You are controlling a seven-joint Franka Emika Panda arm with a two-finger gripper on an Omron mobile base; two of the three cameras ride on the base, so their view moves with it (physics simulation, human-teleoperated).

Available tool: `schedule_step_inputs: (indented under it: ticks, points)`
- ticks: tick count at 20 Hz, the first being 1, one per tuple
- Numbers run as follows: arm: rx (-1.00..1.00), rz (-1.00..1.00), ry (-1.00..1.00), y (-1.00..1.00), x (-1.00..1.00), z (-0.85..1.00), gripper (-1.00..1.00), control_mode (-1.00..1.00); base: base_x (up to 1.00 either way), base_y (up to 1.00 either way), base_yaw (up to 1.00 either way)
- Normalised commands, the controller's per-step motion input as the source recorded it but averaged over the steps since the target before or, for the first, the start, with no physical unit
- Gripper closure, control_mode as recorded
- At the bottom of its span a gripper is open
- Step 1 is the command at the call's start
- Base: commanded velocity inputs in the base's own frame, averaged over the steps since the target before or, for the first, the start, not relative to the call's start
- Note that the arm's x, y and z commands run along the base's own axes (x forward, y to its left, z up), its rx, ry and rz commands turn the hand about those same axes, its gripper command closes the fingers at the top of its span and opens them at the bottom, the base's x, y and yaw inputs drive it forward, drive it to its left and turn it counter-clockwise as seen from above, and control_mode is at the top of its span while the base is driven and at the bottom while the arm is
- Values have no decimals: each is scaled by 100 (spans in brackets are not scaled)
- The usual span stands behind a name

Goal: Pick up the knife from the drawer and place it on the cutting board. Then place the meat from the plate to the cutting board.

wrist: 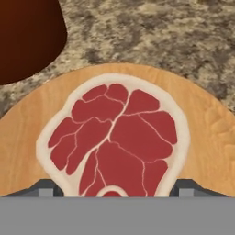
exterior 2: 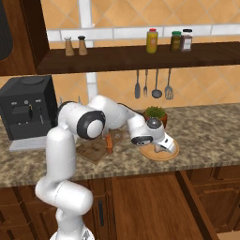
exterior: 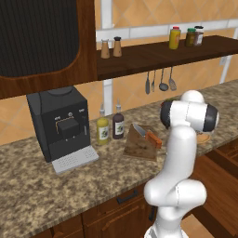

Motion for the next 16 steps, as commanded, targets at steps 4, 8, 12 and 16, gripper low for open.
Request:
schedule_step_inputs:
  ticks: [4,8,12,16]
  points:
    - [0,10,-1,2,-42,24,100,-100,0,0,0]
    - [0,13,0,16,-72,51,100,-100,0,0,0]
    - [-1,12,-5,42,-72,80,100,-100,0,0,0]
    - [-3,11,0,86,-46,92,100,-100,0,0,0]
